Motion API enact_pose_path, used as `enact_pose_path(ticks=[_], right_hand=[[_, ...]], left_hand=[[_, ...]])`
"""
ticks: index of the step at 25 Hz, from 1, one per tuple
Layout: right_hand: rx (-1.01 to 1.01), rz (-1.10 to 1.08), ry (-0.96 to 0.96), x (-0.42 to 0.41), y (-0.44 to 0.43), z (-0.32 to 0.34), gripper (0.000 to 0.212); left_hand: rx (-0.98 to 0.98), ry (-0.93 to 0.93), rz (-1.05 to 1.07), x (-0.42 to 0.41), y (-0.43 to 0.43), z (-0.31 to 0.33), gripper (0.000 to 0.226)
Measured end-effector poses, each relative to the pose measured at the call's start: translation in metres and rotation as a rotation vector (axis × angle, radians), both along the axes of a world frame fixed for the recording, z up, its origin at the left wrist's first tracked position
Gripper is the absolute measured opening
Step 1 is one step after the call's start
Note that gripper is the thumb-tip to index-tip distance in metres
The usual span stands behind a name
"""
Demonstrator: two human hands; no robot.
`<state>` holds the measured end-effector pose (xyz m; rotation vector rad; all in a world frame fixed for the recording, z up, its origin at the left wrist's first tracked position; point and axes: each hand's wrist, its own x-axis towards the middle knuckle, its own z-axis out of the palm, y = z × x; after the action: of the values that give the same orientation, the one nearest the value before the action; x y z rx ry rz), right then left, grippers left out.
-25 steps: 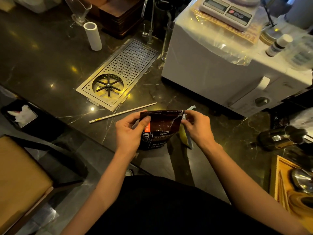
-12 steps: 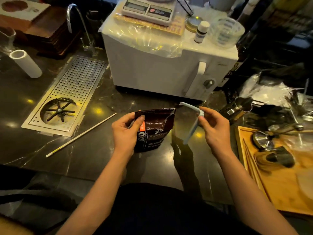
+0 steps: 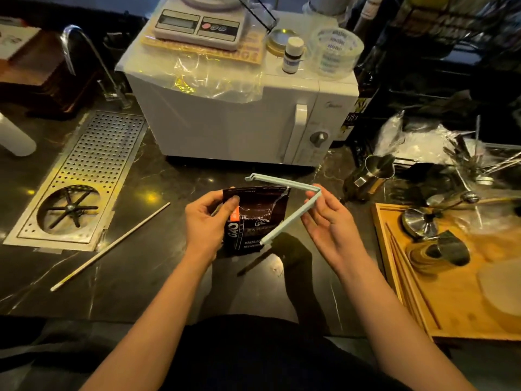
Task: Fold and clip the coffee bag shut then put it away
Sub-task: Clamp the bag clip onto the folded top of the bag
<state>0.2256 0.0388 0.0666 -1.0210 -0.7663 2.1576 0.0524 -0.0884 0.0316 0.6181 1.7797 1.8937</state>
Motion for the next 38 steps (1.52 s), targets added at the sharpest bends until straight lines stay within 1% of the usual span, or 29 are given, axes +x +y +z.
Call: enact_pose_path(ticks=[4, 7, 11, 13, 16, 19, 22, 24, 26, 28, 30, 32, 34, 38], right_hand=[[-0.093, 0.043, 0.079, -0.017, -0.008, -0.005, 0.022], [-0.051, 0.096, 0.046, -0.025, -0.012, -0.01, 0.022], [-0.025, 0.107, 0.027, -0.029, -0.01, -0.009, 0.021], [0.002, 0.131, -0.014, -0.031, -0.01, -0.01, 0.02], [0.035, 0.174, -0.049, -0.037, -0.016, -0.015, 0.022], [0.134, 0.186, -0.079, -0.04, -0.021, -0.022, 0.024], [0.26, 0.195, -0.121, -0.041, -0.023, -0.025, 0.021], [0.358, 0.193, -0.2, -0.042, -0.024, -0.028, 0.021], [0.463, 0.194, -0.284, -0.043, -0.025, -0.032, 0.025], [0.547, 0.206, -0.331, -0.042, -0.023, -0.033, 0.026], [0.659, 0.238, -0.345, -0.042, -0.016, -0.031, 0.022], [0.778, 0.316, -0.364, -0.041, -0.007, -0.028, 0.021], [0.8, 0.406, -0.358, -0.041, 0.0, -0.023, 0.02], [0.833, 0.468, -0.327, -0.042, 0.001, -0.016, 0.032]], left_hand=[[-0.019, 0.003, 0.032, 0.003, -0.006, 0.002, 0.013], [-0.028, -0.022, 0.042, 0.003, -0.008, 0.0, 0.014], [-0.034, -0.013, 0.043, 0.002, -0.01, 0.0, 0.015], [-0.025, -0.014, 0.041, 0.002, -0.01, 0.0, 0.016], [-0.046, -0.015, 0.047, 0.005, -0.011, -0.002, 0.011], [-0.053, -0.012, 0.041, 0.005, -0.012, -0.002, 0.009], [-0.04, -0.028, 0.042, 0.004, -0.012, -0.001, 0.01], [-0.028, -0.046, 0.048, 0.004, -0.012, -0.002, 0.011], [-0.023, -0.083, 0.058, 0.004, -0.012, -0.004, 0.013], [-0.019, -0.099, 0.063, 0.005, -0.012, -0.005, 0.016], [-0.019, -0.112, 0.063, 0.005, -0.012, -0.004, 0.017], [-0.019, -0.135, 0.06, 0.005, -0.013, -0.004, 0.016], [-0.013, -0.146, 0.066, 0.005, -0.013, -0.005, 0.015], [-0.015, -0.151, 0.063, 0.003, -0.013, -0.005, 0.015]])
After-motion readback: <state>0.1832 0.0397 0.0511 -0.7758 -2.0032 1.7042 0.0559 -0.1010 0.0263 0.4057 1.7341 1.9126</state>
